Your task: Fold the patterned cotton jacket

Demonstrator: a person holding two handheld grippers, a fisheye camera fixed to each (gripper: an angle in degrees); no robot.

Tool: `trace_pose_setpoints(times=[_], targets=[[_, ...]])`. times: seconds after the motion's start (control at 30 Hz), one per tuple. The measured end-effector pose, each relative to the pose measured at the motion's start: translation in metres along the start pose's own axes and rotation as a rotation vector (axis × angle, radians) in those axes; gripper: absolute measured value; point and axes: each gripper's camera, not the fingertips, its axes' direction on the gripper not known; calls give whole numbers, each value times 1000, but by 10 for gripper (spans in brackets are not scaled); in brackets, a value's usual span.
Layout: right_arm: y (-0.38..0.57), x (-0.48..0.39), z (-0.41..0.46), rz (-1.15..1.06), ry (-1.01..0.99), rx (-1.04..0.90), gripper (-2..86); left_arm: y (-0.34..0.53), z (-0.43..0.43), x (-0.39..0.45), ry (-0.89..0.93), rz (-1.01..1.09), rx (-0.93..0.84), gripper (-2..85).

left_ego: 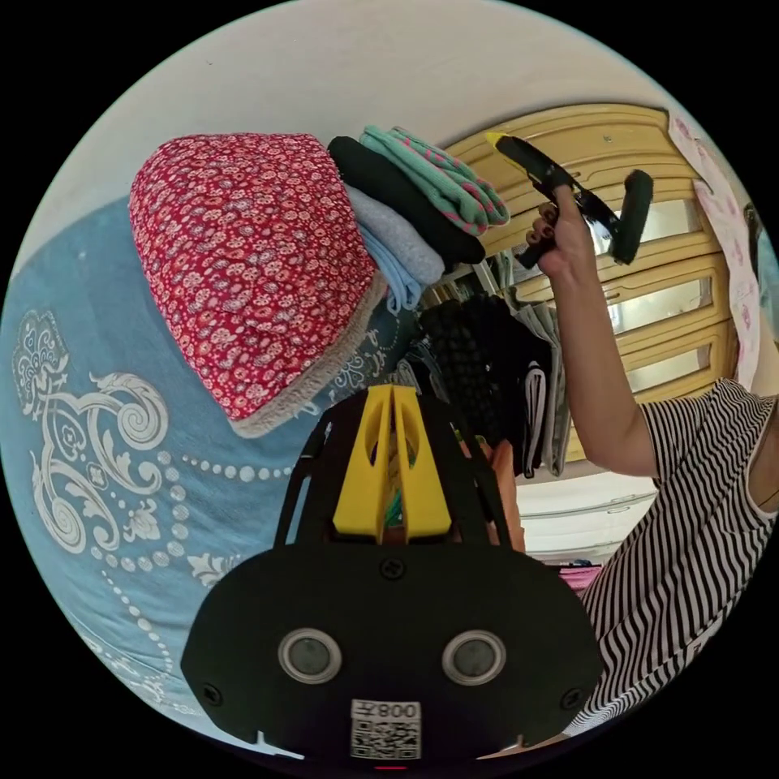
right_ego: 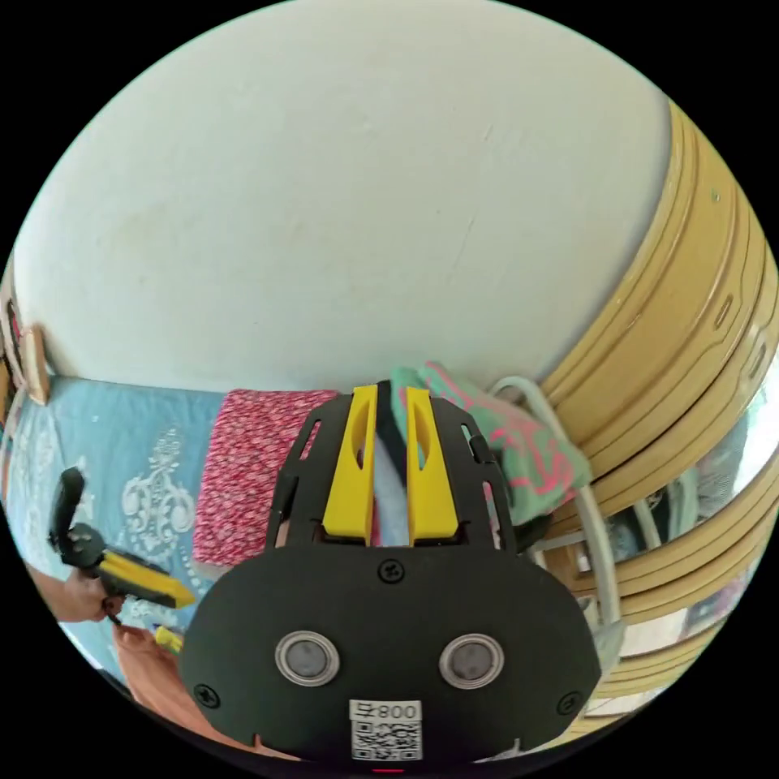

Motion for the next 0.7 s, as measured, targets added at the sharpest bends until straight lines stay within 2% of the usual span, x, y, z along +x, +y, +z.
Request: trace_pose_setpoints(times=[0.1, 0.3, 0.7], targets=[[-34, 2, 8, -74, 235, -69, 68, 5, -10, 19, 52, -10, 11, 1], [-66, 9, 33, -139, 8, -387, 102, 23, -43, 41, 124, -86, 55, 1], [-63, -20, -12, -247, 217, -520, 86, 66, -117, 75, 157, -200, 86, 1]])
